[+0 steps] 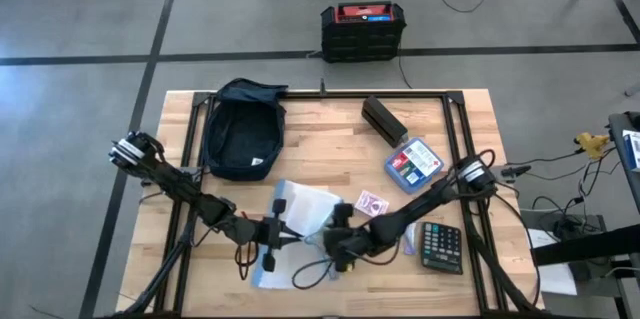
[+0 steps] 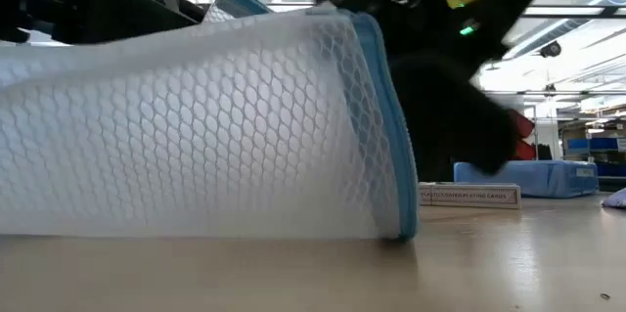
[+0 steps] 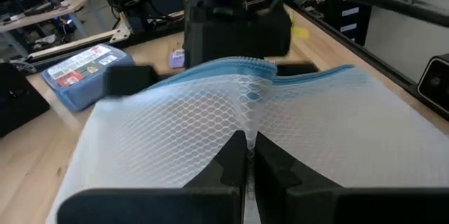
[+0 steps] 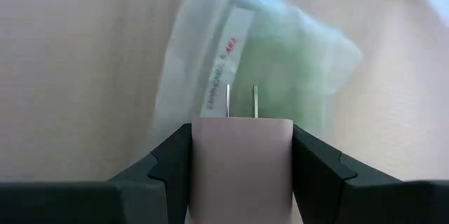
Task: Unpack backpack
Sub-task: Put the pink charger adapter into the blue zip bag, then put the chocolate bar into the blue zip bag
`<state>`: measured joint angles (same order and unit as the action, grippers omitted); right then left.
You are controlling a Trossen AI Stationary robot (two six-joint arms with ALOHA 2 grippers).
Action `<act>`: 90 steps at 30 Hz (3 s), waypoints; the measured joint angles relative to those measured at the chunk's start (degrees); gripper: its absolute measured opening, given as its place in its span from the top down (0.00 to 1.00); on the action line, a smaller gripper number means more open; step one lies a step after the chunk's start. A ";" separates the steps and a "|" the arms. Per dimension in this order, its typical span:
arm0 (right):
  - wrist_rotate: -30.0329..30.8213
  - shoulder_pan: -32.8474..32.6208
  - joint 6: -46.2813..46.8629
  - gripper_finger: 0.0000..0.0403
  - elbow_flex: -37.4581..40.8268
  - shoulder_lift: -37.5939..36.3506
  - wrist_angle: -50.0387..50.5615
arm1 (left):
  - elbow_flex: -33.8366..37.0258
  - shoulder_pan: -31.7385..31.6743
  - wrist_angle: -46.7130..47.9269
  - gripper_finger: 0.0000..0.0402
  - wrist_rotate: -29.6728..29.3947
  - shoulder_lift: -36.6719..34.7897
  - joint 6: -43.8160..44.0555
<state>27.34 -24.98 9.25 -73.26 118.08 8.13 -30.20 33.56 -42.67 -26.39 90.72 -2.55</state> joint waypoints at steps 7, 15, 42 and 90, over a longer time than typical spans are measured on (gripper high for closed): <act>8.44 1.54 -9.18 0.59 -3.41 1.66 -7.25 | 0.00 -0.02 -0.06 1.00 -0.02 0.11 0.02; -0.68 1.24 -6.24 0.26 -3.60 0.81 -3.89 | 0.00 -0.07 0.69 1.00 0.02 0.11 -0.31; -13.67 -15.08 77.92 0.11 2.99 -15.67 58.12 | -0.04 -0.07 2.09 1.00 -1.55 0.11 3.73; -4.83 -3.27 17.29 0.98 4.82 -14.61 9.09 | 0.02 0.00 -3.52 1.00 -0.97 0.12 -0.16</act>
<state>22.51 -28.25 26.55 -68.45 103.48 17.23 -30.17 33.56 -46.19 -27.36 90.83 -2.71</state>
